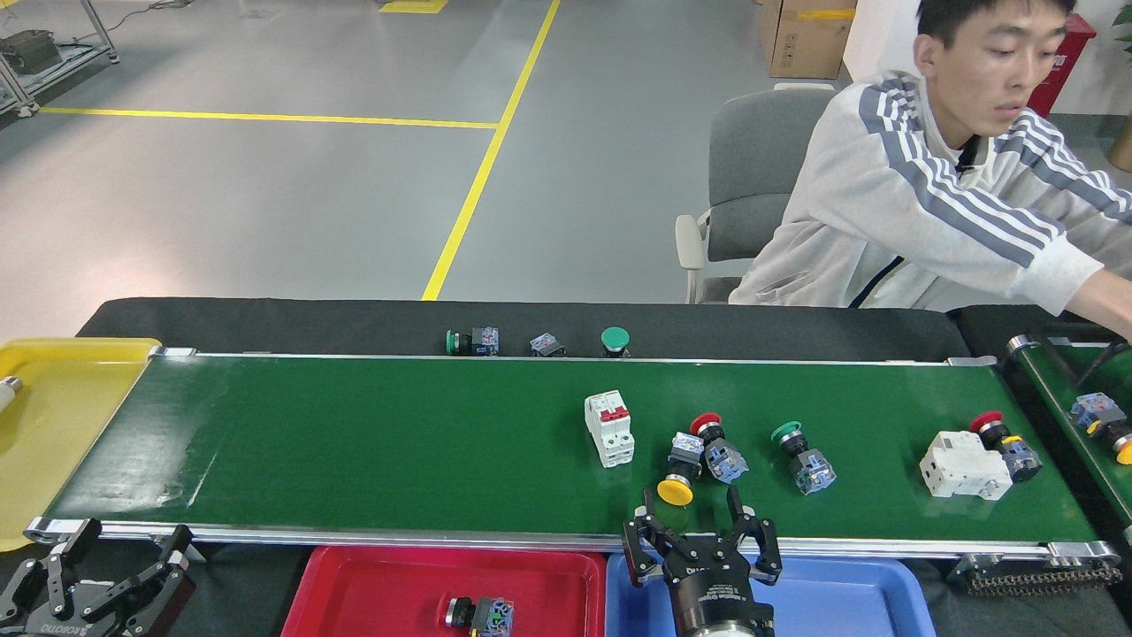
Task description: Pick switch part from conveyor to tray
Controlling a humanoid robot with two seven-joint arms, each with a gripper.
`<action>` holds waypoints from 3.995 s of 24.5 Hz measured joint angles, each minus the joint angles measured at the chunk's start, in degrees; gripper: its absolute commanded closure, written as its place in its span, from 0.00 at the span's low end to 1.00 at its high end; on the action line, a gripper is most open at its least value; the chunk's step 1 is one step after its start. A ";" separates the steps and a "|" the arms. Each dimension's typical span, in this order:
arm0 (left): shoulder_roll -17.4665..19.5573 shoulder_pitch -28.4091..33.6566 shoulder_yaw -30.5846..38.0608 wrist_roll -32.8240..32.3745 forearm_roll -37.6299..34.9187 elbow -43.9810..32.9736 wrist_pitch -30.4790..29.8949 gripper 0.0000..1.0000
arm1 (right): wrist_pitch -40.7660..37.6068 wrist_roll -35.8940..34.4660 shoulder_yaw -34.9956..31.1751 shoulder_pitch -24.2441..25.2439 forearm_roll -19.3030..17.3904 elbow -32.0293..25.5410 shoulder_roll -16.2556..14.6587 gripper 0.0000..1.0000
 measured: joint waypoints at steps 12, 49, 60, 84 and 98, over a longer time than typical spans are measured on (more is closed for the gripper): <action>0.18 -0.51 -0.61 0.00 0.00 0.02 -0.04 0.00 | -0.33 1.33 1.98 -11.58 -5.23 13.26 -0.35 0.92; -25.66 -15.46 -19.00 -10.43 -28.51 -2.82 4.01 0.00 | -16.01 -9.20 -20.34 14.63 -5.56 -11.13 -1.76 0.00; -25.39 -25.67 -18.41 -10.66 -28.62 12.47 8.00 0.00 | -13.11 -4.21 -14.35 4.13 -3.97 -3.34 -1.81 0.00; -17.41 -16.37 -15.46 -2.10 -22.05 0.40 -11.38 0.99 | -7.99 -1.80 -5.73 -9.71 -3.89 11.51 -1.15 0.04; -15.35 -12.71 -10.02 -2.21 -18.31 -5.24 -22.70 0.98 | -6.12 -1.33 -2.18 -14.33 -4.06 17.05 -1.19 0.98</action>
